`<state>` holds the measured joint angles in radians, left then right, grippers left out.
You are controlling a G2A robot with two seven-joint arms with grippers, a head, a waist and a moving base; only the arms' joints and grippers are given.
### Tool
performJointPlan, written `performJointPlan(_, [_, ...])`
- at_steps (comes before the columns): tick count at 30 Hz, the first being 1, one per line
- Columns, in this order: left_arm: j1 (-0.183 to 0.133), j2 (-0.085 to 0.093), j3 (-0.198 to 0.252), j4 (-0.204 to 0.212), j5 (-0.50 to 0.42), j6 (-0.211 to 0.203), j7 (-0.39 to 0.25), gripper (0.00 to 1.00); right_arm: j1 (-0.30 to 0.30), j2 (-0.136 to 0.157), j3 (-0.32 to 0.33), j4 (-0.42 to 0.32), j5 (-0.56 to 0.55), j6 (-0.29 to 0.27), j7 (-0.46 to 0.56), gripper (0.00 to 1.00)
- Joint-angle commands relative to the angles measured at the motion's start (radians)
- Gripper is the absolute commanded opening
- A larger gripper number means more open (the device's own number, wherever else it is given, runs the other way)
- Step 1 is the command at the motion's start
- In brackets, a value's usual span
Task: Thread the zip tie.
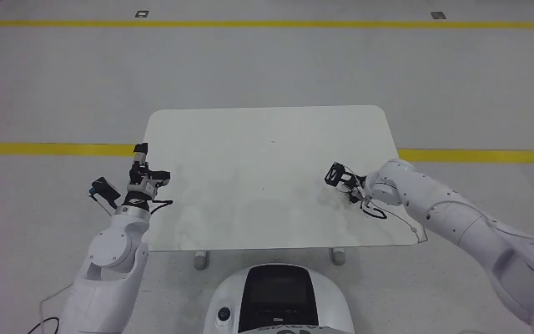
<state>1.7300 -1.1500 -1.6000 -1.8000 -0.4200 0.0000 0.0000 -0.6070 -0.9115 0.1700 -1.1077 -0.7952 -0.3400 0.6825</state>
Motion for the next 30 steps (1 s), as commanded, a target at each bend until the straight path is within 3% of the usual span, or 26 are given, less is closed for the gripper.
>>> performJointPlan(1, [0.000,0.000,0.000,0.000,0.000,0.000,0.000,1.00,-0.003,-0.005,0.000,0.006,0.010,0.000,-0.006,0.24])
performJointPlan(7, [0.000,0.000,0.000,0.000,0.000,0.000,0.000,1.00,-0.002,-0.015,0.000,0.027,0.020,0.000,-0.003,0.25])
performJointPlan(16, [0.000,0.000,0.000,0.000,0.000,0.000,0.000,1.00,0.000,-0.032,0.000,0.058,0.033,0.000,0.015,0.16])
performJointPlan(22, [0.000,0.000,0.000,0.000,0.000,0.000,0.000,1.00,0.002,-0.039,0.000,0.068,0.037,0.000,0.022,0.00])
performJointPlan(30, [0.000,0.000,0.000,0.000,0.000,0.000,0.000,1.00,0.006,-0.035,0.000,0.063,0.029,0.000,0.020,0.00])
